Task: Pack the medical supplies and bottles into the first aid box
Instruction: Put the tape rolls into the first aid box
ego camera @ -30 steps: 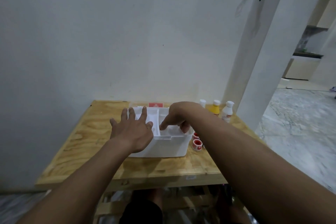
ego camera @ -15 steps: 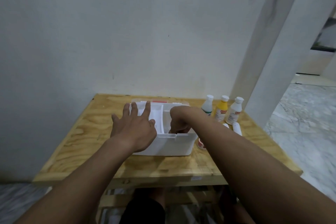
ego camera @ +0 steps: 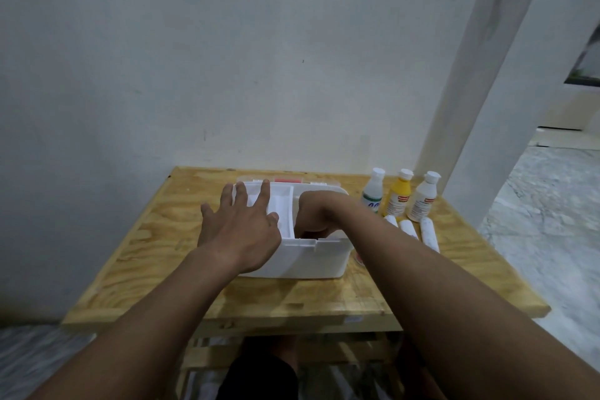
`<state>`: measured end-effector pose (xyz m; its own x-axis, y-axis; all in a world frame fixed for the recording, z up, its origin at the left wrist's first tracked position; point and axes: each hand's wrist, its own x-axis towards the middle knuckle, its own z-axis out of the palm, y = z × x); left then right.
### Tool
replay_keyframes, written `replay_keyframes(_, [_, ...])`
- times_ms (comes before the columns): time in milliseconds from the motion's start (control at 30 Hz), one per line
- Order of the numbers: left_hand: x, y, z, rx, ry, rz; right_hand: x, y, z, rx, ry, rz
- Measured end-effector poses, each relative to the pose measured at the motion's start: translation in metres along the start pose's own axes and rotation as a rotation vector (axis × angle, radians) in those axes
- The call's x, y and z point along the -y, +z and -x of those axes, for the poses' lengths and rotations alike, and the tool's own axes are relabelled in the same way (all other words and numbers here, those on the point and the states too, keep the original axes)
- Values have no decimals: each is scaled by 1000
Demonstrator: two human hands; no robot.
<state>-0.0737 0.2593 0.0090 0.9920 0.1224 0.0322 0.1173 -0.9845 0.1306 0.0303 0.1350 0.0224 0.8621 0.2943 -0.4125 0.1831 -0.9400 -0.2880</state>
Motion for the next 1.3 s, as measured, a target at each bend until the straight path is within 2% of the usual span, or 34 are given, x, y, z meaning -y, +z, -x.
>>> replay_keyframes(233, [2,1,-1,0,-1,12,-1,-2,6,76,45,-161])
replay_keyframes(400, [2,2,-4,-4,-9,16,-1,-15,15,35,70,-241])
replay_keyframes(533, [1,1,-4,1,-12,12,-2,-30,34,-81,12,-214])
replay_keyframes(700, [-4,-6,1,7,-29,17,-12,-41,62,-328,-118,-38])
replay_keyframes(767, [-11,-7,6,-31,-24,28,-21,-43,74,-435,-150,62])
replay_keyframes(900, [-40,-5,21,-178,65,49,-46,-46,97,-527,-150,102])
replay_keyframes(1133, [-98,9,37,-378,237,63,-97,-47,131,-578,-92,104])
replay_keyframes(1300, [-124,34,58,-560,440,95,-129,-41,132,-575,-48,86])
